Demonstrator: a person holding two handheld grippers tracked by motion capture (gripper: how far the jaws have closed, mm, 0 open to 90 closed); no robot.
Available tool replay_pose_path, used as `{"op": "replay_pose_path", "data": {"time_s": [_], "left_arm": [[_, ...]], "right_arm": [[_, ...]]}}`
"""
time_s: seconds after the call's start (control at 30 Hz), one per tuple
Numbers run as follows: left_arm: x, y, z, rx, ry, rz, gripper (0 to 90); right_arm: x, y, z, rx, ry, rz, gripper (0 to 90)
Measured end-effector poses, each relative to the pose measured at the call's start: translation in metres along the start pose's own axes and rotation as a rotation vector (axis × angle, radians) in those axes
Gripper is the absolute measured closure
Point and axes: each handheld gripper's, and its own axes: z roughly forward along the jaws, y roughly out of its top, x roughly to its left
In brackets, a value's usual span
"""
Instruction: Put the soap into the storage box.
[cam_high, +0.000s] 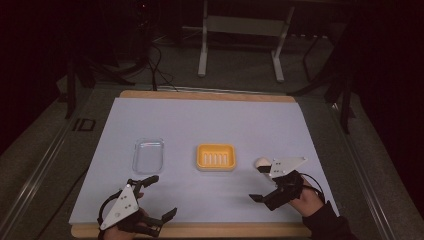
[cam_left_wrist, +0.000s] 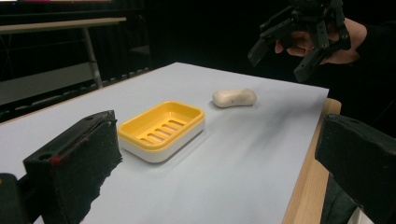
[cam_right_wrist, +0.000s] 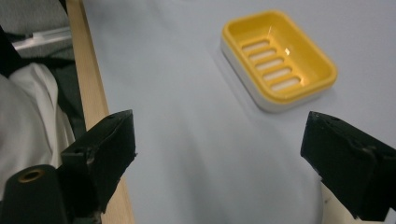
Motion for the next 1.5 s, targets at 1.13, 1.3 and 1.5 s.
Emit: {"op": "replay_pose_path", "data": {"time_s": [1.13,1.3,1.5], "left_arm": [[-0.001,-0.001,0.002,0.026,-0.005,0.009,0.2],[0.0,-0.001,0.002,0.024,-0.007,0.006,0.2],[0.0,-0.001,0.002,0.027,-0.008,0.007,0.2]], "right_arm": [[-0.015,-0.008,0.028,0.474,0.109,0.105,11.6],[-0.016,-0.009,0.03,0.523,0.104,0.114,12.3],[-0.018,-0.008,0.034,0.575,0.121,0.122,12.2]]}}
